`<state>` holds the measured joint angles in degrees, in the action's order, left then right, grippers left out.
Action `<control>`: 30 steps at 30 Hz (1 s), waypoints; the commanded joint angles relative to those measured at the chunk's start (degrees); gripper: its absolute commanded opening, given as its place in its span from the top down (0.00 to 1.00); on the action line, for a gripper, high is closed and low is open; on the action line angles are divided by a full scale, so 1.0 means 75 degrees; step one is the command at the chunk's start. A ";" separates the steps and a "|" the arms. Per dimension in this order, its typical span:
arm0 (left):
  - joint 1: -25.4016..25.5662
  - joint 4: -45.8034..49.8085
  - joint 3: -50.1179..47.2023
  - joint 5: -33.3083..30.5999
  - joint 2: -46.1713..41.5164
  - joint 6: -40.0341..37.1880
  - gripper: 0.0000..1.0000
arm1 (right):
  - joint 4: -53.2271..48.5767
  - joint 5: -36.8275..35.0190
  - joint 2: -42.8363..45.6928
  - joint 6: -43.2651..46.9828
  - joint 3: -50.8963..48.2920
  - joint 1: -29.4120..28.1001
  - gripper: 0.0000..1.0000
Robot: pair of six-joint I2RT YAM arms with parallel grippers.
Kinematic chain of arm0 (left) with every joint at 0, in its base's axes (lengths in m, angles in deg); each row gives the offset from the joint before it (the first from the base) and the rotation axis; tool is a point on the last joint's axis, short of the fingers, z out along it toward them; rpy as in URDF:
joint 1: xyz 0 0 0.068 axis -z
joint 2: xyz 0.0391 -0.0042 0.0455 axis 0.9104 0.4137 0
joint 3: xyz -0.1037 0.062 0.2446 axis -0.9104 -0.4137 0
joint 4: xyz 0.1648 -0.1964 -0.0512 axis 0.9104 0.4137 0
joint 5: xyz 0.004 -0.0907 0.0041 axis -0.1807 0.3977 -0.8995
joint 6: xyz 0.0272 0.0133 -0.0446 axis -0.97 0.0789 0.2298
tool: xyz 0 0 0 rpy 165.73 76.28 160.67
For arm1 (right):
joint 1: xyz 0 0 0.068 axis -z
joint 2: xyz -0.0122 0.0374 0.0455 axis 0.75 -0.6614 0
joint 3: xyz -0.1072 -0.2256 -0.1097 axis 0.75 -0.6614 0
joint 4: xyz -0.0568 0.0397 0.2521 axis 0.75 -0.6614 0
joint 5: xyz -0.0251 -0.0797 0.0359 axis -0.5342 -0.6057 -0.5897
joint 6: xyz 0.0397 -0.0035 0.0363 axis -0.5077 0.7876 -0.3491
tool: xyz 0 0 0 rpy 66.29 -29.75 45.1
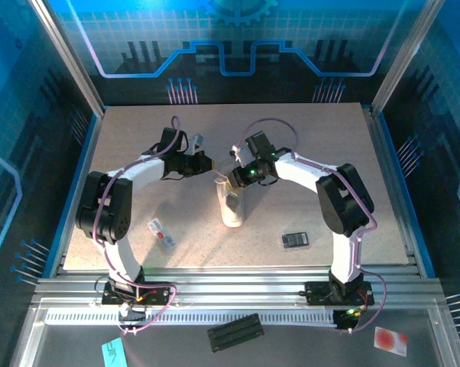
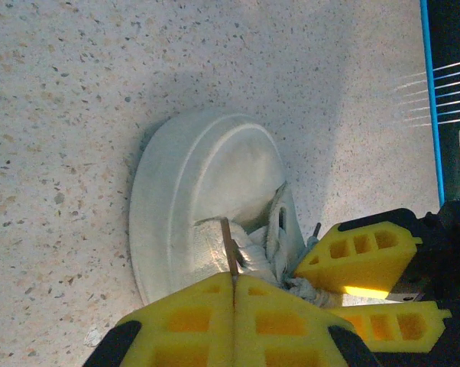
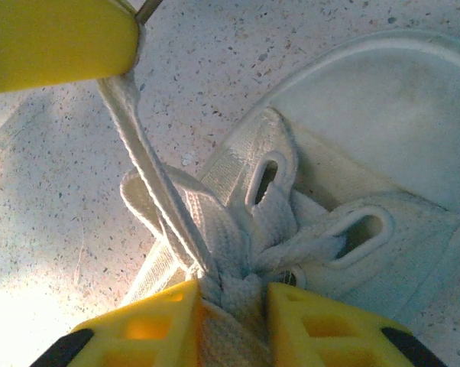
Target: Tie the shoes
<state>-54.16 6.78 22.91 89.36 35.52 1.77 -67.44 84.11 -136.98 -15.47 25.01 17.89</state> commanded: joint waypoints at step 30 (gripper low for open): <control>-0.0110 0.0006 -0.1515 0.1474 -0.1972 -0.6271 0.53 | 0.0296 0.1489 0.1786 -0.1581 -0.1169 0.1457 0.47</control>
<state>-56.70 1.97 11.30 98.01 21.82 -28.52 -67.31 91.83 -123.52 -22.97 20.51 27.99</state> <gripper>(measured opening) 0.464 0.525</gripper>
